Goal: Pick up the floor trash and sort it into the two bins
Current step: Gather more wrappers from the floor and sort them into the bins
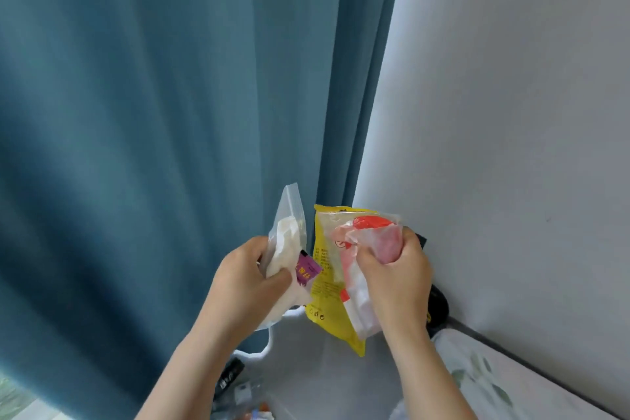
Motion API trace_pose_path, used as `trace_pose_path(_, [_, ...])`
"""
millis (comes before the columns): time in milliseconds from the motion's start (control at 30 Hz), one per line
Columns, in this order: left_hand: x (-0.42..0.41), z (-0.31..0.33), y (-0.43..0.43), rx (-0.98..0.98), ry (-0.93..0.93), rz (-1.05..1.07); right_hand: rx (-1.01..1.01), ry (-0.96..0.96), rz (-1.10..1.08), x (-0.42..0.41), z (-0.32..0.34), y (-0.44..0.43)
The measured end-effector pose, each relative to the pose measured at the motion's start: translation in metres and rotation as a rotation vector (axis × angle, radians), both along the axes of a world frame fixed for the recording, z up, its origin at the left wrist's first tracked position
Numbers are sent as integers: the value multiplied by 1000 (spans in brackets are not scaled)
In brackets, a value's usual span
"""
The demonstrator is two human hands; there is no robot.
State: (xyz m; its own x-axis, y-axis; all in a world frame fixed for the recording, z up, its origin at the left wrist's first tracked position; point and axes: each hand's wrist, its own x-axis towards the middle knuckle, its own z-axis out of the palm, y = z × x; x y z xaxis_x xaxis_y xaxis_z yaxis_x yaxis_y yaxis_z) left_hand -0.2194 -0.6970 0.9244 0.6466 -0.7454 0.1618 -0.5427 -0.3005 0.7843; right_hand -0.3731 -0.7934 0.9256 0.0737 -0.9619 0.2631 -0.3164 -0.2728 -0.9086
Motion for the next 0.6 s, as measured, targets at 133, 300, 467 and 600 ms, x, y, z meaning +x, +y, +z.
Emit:
trace_pose_path(133, [-29, -1, -46, 8, -22, -96, 11, 1, -99, -37, -3, -33])
trace_pose_path(300, [-45, -5, -92, 20, -18, -208, 42, -8, -222, -62, -10, -65])
trace_pose_path(467, [-48, -7, -144, 26, 2, -316, 63, 11, -313, -70, -17, -98])
trace_pose_path(600, [-44, -8, -192, 2, 27, -386, 60, 14, -382, -71, -18, -134])
